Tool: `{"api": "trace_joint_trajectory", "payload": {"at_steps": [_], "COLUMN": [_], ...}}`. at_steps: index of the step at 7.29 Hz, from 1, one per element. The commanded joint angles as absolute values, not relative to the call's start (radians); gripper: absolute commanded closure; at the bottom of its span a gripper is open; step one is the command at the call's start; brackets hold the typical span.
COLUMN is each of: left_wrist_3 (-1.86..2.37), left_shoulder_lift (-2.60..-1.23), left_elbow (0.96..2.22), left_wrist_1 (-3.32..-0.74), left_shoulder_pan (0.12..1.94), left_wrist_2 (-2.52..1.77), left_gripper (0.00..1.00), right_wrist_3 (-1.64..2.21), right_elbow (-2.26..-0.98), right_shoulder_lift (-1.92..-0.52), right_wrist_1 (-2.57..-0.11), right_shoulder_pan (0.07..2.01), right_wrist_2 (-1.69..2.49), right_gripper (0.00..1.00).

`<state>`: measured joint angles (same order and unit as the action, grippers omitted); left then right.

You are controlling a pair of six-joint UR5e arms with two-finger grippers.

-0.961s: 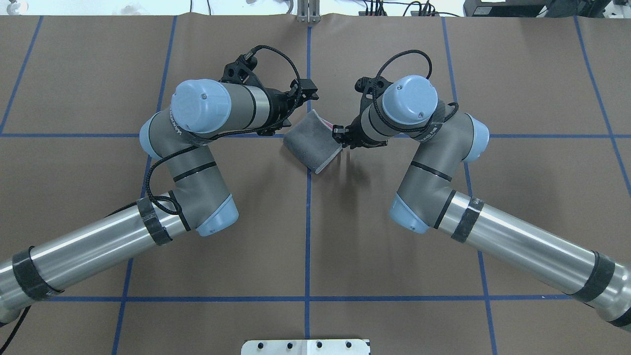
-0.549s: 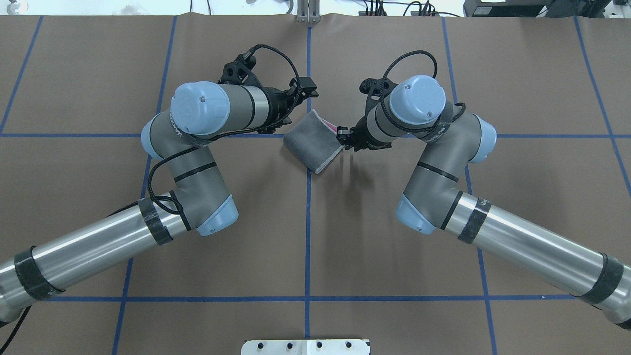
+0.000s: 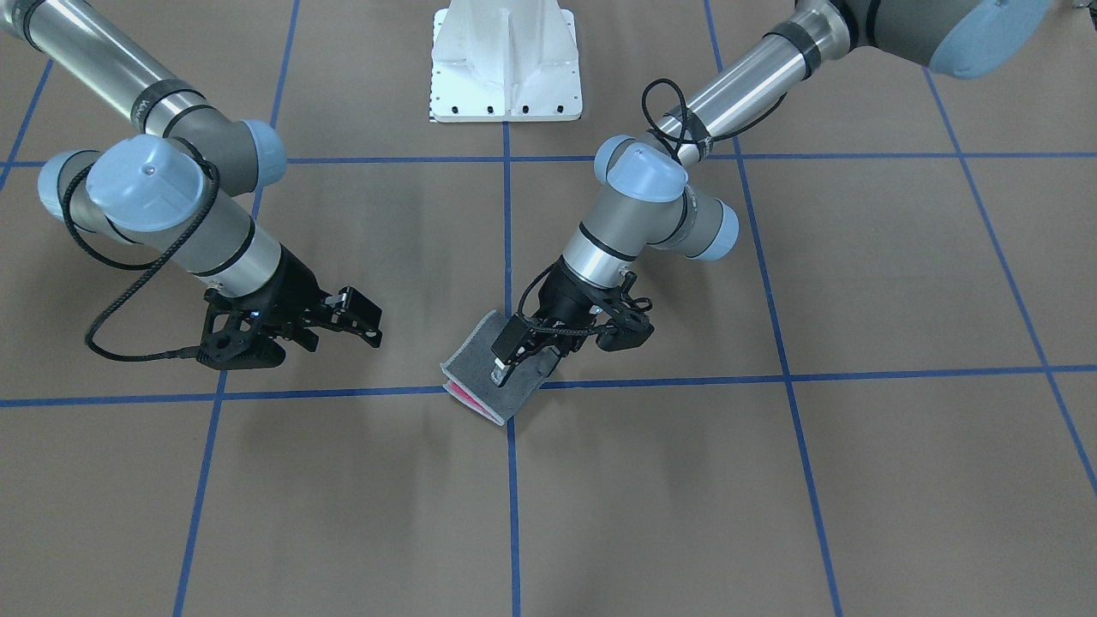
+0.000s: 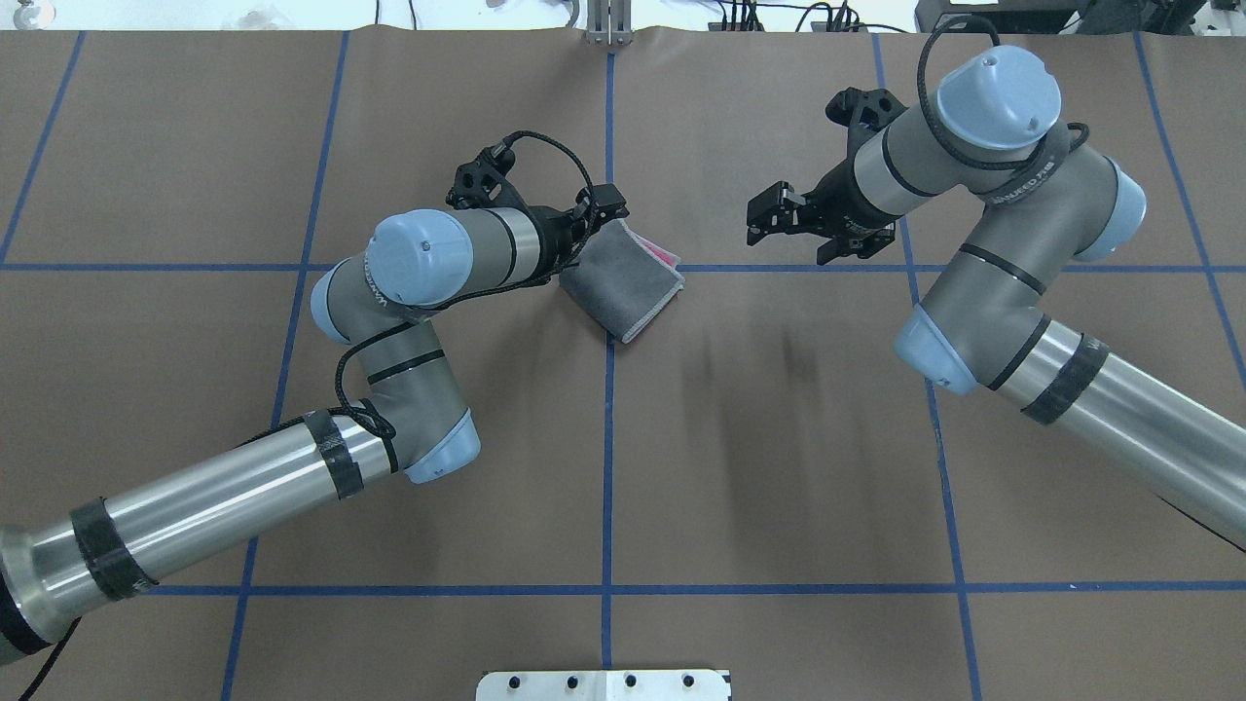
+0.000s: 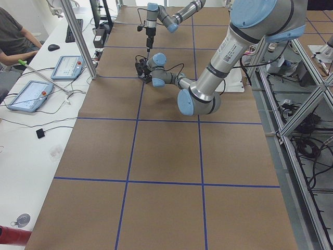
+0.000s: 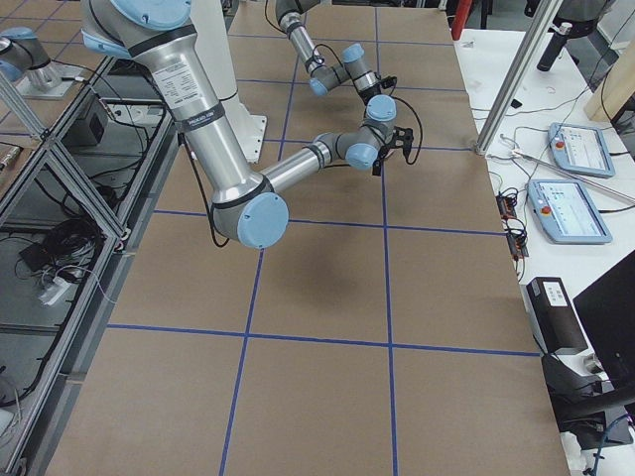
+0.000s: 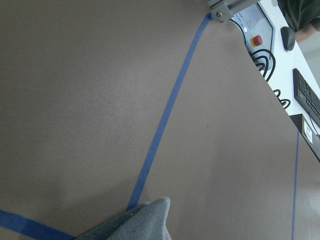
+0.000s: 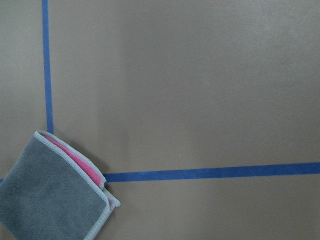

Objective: Fold towel twice with both arms

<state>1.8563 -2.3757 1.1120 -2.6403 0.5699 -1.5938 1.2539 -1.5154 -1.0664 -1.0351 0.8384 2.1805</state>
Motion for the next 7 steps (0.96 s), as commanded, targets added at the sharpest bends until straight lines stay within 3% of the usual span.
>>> {"api": "trace_joint_trajectory", "payload": {"at_steps": [1,7], "left_wrist_3": [1.858,1.858], "left_shoulder_lift": [-2.375,-2.375], "left_elbow": [1.101,1.089], "left_wrist_1": [-2.642,-2.638], "left_shoulder_pan": [0.554,0.558], "left_wrist_2": [-1.592,-1.592], "left_gripper": [0.00,0.00], "right_wrist_3": [1.250,1.250], "right_elbow": [-1.534,-1.536], "right_shoulder_lift": [-1.080,-1.092], "right_wrist_1": [-1.040,-1.039], "right_shoulder_pan": [0.879,0.899], "right_wrist_2": [2.216,2.241], "right_gripper": [0.00,0.00]}}
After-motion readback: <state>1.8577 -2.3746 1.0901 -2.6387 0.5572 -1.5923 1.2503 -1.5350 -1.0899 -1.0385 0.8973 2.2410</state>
